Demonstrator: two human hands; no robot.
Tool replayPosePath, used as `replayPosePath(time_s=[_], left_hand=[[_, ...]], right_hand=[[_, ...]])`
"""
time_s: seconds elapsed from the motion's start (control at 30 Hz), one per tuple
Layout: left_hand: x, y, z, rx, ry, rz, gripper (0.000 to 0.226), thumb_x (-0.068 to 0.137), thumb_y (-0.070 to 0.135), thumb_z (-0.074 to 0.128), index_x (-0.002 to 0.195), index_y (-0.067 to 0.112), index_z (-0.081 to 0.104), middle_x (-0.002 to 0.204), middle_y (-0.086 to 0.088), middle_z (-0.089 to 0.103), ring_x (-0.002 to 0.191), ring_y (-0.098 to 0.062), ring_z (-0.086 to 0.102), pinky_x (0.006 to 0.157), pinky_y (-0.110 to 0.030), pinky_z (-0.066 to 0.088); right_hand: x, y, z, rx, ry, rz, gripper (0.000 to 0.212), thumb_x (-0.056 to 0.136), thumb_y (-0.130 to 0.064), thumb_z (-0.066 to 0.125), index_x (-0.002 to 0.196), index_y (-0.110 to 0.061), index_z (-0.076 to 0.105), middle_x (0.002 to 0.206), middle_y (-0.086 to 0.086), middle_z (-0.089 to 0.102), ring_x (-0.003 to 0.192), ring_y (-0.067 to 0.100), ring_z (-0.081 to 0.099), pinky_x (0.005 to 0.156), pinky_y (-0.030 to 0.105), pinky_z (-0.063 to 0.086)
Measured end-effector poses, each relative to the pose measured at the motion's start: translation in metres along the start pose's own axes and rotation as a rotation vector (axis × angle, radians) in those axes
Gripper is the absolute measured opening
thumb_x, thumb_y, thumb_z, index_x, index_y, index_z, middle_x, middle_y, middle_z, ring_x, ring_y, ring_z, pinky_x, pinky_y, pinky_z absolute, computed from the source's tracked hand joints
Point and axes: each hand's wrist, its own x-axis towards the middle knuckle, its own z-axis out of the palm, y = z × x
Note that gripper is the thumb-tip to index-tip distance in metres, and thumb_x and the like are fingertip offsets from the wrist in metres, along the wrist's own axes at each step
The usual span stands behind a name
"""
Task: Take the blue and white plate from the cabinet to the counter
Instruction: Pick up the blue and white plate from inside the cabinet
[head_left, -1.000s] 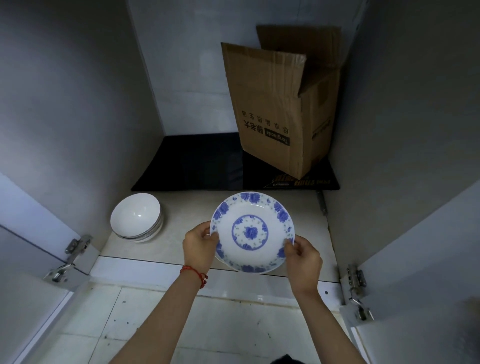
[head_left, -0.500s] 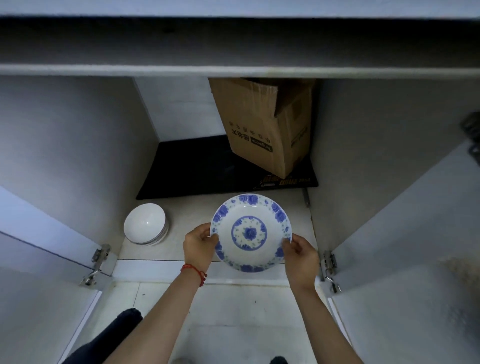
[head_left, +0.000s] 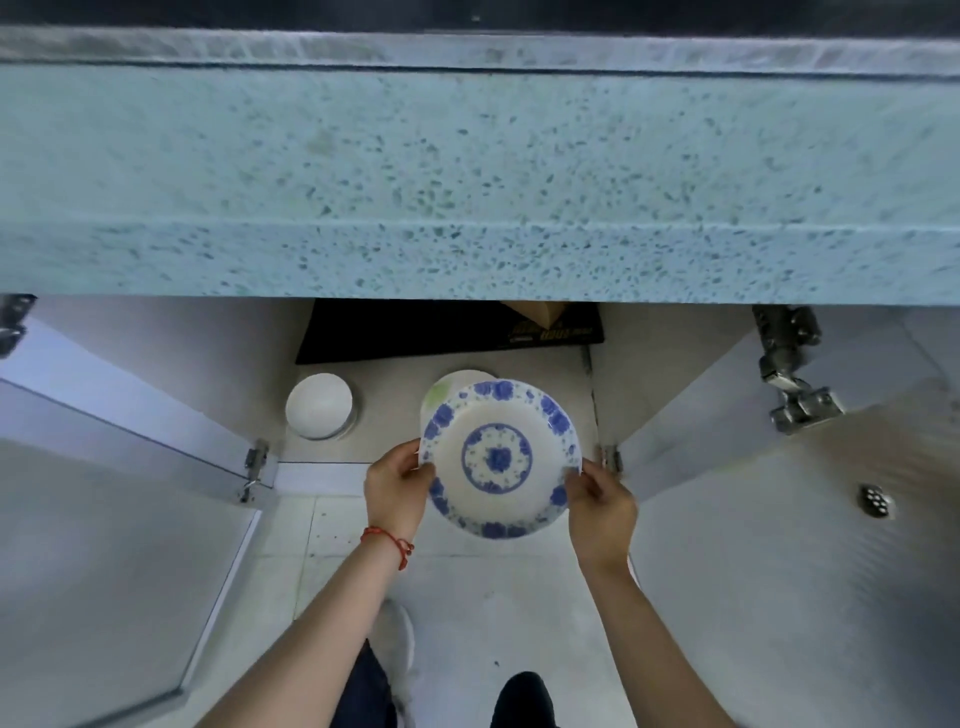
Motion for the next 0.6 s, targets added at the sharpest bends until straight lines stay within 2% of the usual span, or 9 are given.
replayPosePath(time_s=[0.1, 0.2, 0.27, 0.37, 0.43, 0.53, 0.6], left_hand=[[-0.028, 0.020, -0.017, -0.022, 0.013, -0.024, 0.031, 0.075, -0.008, 0.055, 0.076, 0.021, 0.067, 0.080, -0.007, 0.069, 0.075, -0.024, 0.063, 0.072, -0.030, 0.051], [-0.053, 0.038, -0.033, -0.030, 0.033, -0.050, 0.030, 0.075, -0.007, 0.057, 0.073, 0.022, 0.066, 0.077, -0.005, 0.068, 0.072, -0.022, 0.063, 0.067, -0.026, 0.051], [-0.070, 0.051, -0.044, -0.030, 0.042, -0.060, 0.030, 0.076, -0.008, 0.057, 0.074, 0.021, 0.065, 0.078, -0.005, 0.068, 0.071, -0.020, 0.064, 0.059, -0.020, 0.054], [-0.094, 0.071, -0.057, -0.049, 0.047, -0.063, 0.036, 0.078, -0.006, 0.058, 0.072, 0.028, 0.064, 0.076, 0.003, 0.068, 0.071, -0.009, 0.065, 0.050, -0.009, 0.051], [-0.110, 0.084, -0.065, -0.055, 0.055, -0.061, 0.038, 0.078, -0.006, 0.057, 0.073, 0.031, 0.064, 0.075, 0.006, 0.068, 0.070, -0.007, 0.065, 0.050, -0.009, 0.051], [-0.132, 0.100, -0.076, -0.049, 0.057, -0.056, 0.031, 0.079, -0.005, 0.057, 0.079, 0.025, 0.065, 0.077, 0.001, 0.069, 0.072, -0.009, 0.066, 0.050, -0.010, 0.052], [-0.145, 0.111, -0.083, -0.050, 0.061, -0.050, 0.030, 0.079, -0.005, 0.057, 0.080, 0.023, 0.065, 0.077, 0.000, 0.069, 0.072, -0.010, 0.067, 0.049, -0.010, 0.052]], right_hand=[[-0.023, -0.022, -0.015, 0.012, -0.018, 0.020, 0.019, 0.083, 0.001, 0.056, 0.071, -0.011, 0.065, 0.064, 0.004, 0.062, 0.056, 0.006, 0.053, 0.051, 0.007, 0.041], [-0.042, -0.044, -0.029, 0.010, -0.026, 0.037, 0.016, 0.083, 0.001, 0.057, 0.071, -0.006, 0.065, 0.063, 0.009, 0.062, 0.056, 0.010, 0.052, 0.052, 0.006, 0.040], [-0.055, -0.060, -0.040, 0.028, -0.037, 0.066, 0.018, 0.083, 0.001, 0.058, 0.069, -0.008, 0.064, 0.060, 0.004, 0.061, 0.056, 0.005, 0.051, 0.054, 0.010, 0.042], [-0.072, -0.087, -0.056, 0.043, -0.062, 0.113, 0.026, 0.084, -0.002, 0.057, 0.070, -0.023, 0.063, 0.064, -0.009, 0.064, 0.053, -0.005, 0.055, 0.051, 0.002, 0.040], [-0.084, -0.105, -0.067, 0.038, -0.085, 0.111, 0.028, 0.085, -0.005, 0.058, 0.069, -0.028, 0.063, 0.064, -0.009, 0.066, 0.053, -0.007, 0.056, 0.049, 0.002, 0.040], [-0.099, -0.129, -0.084, 0.028, -0.093, 0.106, 0.035, 0.084, -0.004, 0.058, 0.062, -0.032, 0.060, 0.054, -0.015, 0.063, 0.049, -0.006, 0.054, 0.047, 0.006, 0.041], [-0.108, -0.145, -0.093, 0.012, -0.099, 0.127, 0.038, 0.084, -0.004, 0.056, 0.061, -0.034, 0.060, 0.058, -0.014, 0.065, 0.051, -0.004, 0.056, 0.048, 0.010, 0.044]])
